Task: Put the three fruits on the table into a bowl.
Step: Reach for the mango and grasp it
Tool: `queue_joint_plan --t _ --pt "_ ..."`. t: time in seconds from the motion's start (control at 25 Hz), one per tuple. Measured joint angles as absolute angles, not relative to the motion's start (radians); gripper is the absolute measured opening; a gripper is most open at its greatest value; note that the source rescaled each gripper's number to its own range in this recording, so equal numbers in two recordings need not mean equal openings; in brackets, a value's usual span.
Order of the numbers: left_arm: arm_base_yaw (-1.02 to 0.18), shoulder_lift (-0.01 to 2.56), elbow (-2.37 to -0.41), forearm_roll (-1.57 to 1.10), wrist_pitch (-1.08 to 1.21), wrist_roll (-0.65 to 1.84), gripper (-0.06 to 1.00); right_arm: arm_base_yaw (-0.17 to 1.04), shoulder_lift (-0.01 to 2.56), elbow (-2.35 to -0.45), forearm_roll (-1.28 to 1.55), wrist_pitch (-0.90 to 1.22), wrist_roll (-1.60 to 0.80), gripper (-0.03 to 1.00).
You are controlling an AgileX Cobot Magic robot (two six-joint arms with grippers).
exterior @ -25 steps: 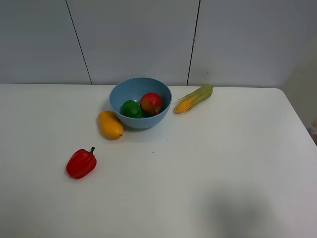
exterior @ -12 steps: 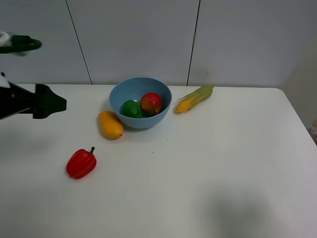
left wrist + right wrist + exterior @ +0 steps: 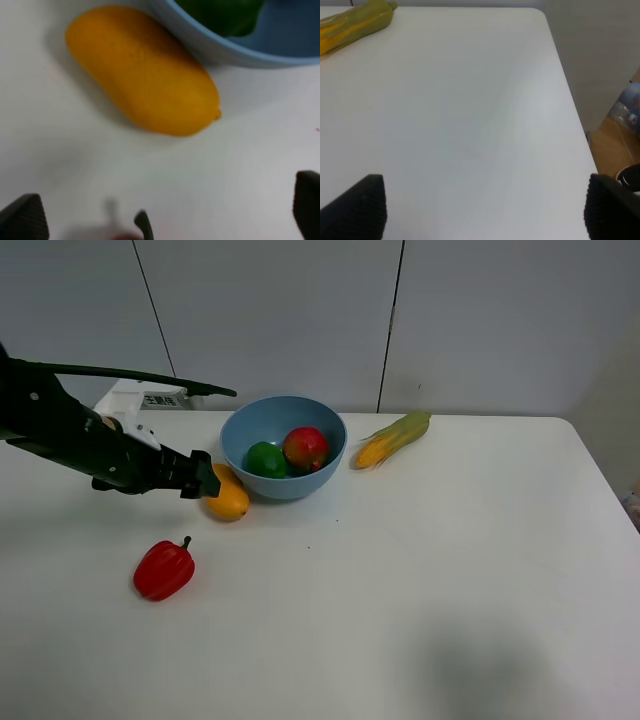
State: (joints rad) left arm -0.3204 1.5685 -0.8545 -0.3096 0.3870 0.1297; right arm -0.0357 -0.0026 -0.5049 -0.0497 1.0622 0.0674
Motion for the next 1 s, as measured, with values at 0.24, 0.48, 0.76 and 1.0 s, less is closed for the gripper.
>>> queue_joint_plan --t 0.24,0.48,0.76,1.0 --pt "-0.32 1.703 -0.942 -0.31 0.335 0.148 1.0 -0.036 -0.003 -0.505 -0.05 1.062 0.068 0.26" --pt "-0.314 1.774 -0.956 -0.31 0.24 0.152 1.0 -0.036 -0.003 -0.505 -0.05 1.062 0.074 0.26" --pt "-0.309 1.838 -0.957 -0.311 0.165 0.155 1.0 -0.036 -0.003 -0.505 -0.05 1.062 0.074 0.26" --pt "-0.309 1.869 -0.959 -0.333 0.128 0.155 1.0 -0.036 -0.003 -0.505 -0.05 1.062 0.074 0.26"
